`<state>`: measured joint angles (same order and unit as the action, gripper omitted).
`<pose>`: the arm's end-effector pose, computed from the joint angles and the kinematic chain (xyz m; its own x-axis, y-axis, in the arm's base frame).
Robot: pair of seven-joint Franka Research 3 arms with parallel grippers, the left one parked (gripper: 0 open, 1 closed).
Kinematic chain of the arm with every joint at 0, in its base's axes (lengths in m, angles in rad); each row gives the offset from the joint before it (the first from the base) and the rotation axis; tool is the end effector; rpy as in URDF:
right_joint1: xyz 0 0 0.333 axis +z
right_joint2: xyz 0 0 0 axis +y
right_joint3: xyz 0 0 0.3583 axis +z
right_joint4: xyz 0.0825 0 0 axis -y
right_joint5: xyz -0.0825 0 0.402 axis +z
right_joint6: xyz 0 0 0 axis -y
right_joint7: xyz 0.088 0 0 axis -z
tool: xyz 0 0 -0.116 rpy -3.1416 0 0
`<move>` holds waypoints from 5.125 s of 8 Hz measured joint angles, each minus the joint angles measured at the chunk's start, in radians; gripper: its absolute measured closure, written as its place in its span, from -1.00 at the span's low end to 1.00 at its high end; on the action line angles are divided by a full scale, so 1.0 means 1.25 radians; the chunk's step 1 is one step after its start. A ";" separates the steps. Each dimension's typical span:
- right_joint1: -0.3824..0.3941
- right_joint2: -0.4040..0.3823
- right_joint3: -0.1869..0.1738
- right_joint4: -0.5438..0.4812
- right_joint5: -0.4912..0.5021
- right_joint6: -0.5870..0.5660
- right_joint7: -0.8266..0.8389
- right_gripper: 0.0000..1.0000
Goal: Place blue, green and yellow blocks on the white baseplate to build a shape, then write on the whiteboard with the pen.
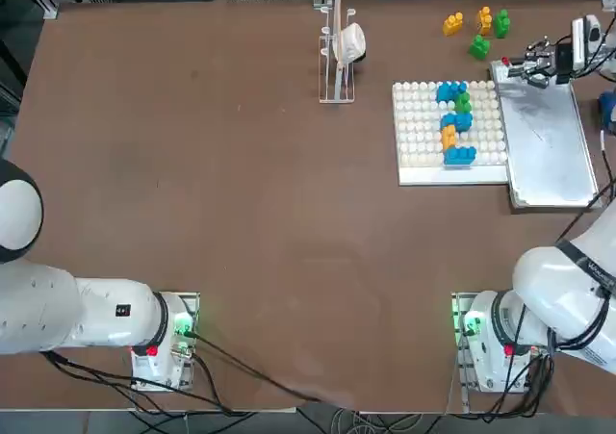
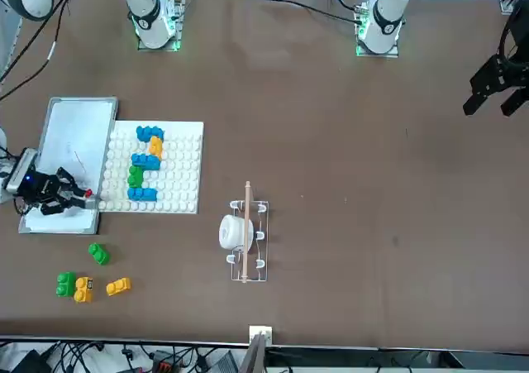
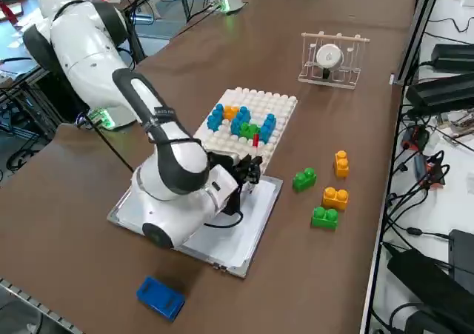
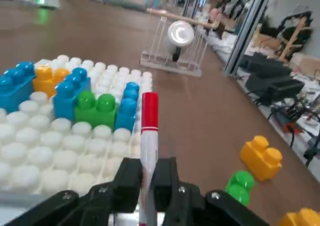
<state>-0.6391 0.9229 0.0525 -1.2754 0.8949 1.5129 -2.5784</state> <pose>0.6568 -0.3353 0.2099 -0.1978 0.4537 0.8689 0.9733 -0.0141 0.2289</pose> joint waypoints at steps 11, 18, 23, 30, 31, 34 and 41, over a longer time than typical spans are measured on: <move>0.220 -0.089 0.004 0.013 -0.407 0.383 0.329 0.64; 0.245 -0.060 -0.037 -0.044 -0.408 0.465 0.332 0.64; 0.235 -0.074 -0.040 -0.066 -0.407 0.459 0.333 0.64; 0.209 -0.147 -0.044 -0.199 -0.407 0.469 0.334 0.35; 0.209 -0.148 -0.044 -0.199 -0.407 0.470 0.334 -0.02; 0.212 -0.171 -0.042 -0.190 -0.406 0.473 0.345 -0.99; 0.316 -0.460 -0.058 -0.182 -0.528 0.256 0.782 -1.00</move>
<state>-0.2436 0.3485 -0.0204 -1.5033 0.2347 1.8324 -1.6015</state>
